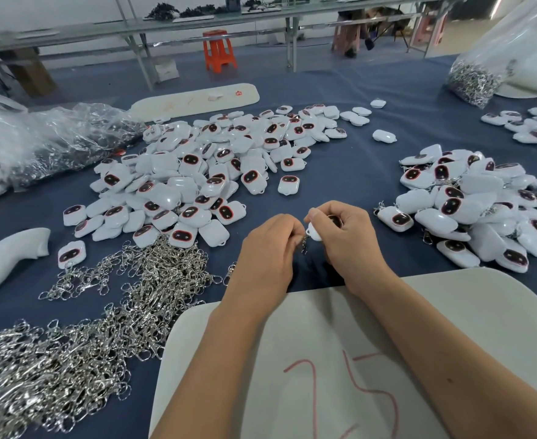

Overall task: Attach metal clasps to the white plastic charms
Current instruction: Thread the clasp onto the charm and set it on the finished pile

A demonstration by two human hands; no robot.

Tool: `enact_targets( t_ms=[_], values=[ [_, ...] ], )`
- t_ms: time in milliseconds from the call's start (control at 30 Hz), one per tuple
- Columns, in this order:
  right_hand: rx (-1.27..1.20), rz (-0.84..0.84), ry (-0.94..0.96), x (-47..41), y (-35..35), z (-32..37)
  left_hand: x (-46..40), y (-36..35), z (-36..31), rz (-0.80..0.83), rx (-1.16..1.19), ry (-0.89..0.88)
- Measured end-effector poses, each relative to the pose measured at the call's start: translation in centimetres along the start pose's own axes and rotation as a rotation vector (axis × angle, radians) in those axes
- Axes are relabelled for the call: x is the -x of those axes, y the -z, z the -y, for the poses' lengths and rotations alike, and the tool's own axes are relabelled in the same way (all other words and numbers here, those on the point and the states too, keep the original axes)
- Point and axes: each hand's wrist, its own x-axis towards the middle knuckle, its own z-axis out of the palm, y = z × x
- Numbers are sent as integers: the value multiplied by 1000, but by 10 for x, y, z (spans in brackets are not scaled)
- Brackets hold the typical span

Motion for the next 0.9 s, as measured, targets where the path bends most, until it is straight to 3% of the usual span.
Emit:
enact_targets(
  t_ms=[700, 900],
  values=[
    [194, 7, 101, 7, -2, 7, 0, -5, -6, 29, -193, 128],
    [251, -50, 265, 15, -3, 8, -6, -10, -21, 105, -395, 215]
  ],
)
